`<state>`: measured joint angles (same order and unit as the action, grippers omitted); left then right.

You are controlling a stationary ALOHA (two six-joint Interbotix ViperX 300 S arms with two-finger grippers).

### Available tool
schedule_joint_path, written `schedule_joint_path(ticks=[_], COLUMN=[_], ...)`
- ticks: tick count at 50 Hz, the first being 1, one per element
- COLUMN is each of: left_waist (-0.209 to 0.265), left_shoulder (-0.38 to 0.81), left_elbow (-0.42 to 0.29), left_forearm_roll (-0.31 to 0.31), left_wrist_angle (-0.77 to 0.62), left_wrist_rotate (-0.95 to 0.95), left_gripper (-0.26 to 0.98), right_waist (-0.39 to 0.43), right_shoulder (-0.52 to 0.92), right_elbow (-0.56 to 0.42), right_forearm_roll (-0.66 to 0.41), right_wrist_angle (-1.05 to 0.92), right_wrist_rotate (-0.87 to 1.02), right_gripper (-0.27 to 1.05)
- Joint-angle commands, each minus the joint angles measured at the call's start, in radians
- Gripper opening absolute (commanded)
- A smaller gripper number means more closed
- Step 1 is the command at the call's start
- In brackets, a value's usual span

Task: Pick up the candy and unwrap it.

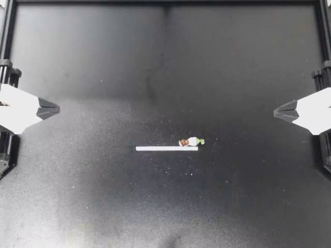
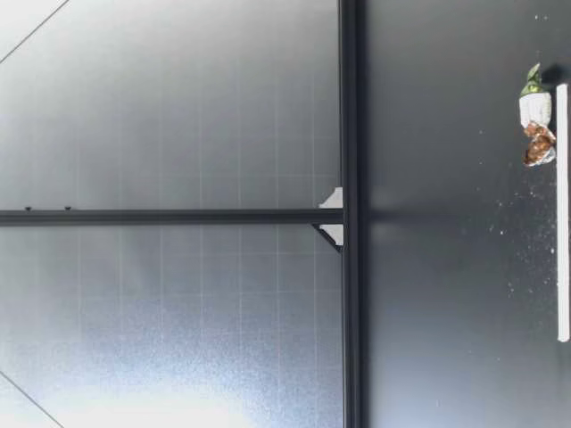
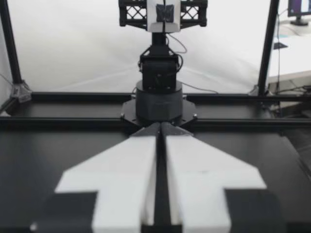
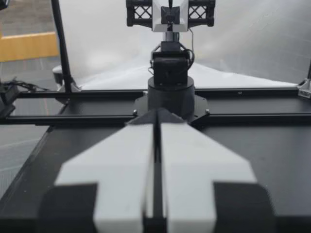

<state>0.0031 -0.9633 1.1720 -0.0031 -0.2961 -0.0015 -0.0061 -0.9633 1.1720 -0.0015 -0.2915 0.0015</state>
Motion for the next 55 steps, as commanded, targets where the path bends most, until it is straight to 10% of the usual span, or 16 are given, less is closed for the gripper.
schedule_joint_path(ticks=[1,43,55], left_waist=[0.008,0.008,0.006], left_shoulder=[0.008,0.101,0.101], left_elbow=[-0.008,0.06,0.063], left_forearm_roll=[-0.002,-0.002,-0.002], left_wrist_angle=[-0.02,-0.08,-0.08], left_wrist_rotate=[0.002,0.002,0.002], left_gripper=[-0.12,-0.12,-0.12], right_waist=[0.0,-0.044,-0.044], right_shoulder=[0.002,0.729,0.879], right_elbow=[-0.012,-0.282,-0.339], right_forearm_roll=[-0.003,-0.003,-0.003], right_wrist_angle=[-0.014,0.42,0.436], right_wrist_rotate=[0.0,0.005,0.005], right_gripper=[-0.12,-0.13,0.05])
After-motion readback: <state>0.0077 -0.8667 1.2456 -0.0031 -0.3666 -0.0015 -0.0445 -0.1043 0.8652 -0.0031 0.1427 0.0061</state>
